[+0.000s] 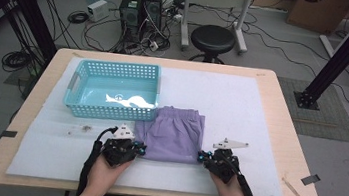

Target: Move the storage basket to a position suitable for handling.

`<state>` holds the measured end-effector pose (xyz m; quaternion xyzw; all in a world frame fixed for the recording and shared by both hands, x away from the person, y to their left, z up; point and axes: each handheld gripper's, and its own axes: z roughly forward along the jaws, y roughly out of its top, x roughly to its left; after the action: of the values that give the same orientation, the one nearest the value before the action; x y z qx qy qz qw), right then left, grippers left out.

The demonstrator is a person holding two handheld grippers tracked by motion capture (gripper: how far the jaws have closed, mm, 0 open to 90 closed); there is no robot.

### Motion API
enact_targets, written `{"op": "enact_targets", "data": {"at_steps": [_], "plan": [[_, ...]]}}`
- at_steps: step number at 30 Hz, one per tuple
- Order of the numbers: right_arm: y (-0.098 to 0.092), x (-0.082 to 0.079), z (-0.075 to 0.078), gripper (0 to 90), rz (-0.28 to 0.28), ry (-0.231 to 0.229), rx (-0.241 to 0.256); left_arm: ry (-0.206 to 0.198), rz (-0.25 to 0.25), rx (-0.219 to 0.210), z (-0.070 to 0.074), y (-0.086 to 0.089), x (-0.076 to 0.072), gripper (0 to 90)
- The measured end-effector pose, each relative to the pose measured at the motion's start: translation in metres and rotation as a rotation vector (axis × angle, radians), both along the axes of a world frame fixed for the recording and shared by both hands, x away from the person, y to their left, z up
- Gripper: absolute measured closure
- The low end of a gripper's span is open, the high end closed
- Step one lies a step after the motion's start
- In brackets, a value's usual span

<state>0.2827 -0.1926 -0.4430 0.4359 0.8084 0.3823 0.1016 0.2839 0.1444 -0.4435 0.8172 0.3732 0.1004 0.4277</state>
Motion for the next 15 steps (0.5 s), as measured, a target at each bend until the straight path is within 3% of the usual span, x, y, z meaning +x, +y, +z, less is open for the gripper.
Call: {"op": "enact_targets", "data": {"at_steps": [15], "plan": [[-0.011,-0.034,0.0,87.5,0.015,0.013,0.021,0.015,-0.05,0.001,-0.002,-0.001,-0.026,86.7]]}}
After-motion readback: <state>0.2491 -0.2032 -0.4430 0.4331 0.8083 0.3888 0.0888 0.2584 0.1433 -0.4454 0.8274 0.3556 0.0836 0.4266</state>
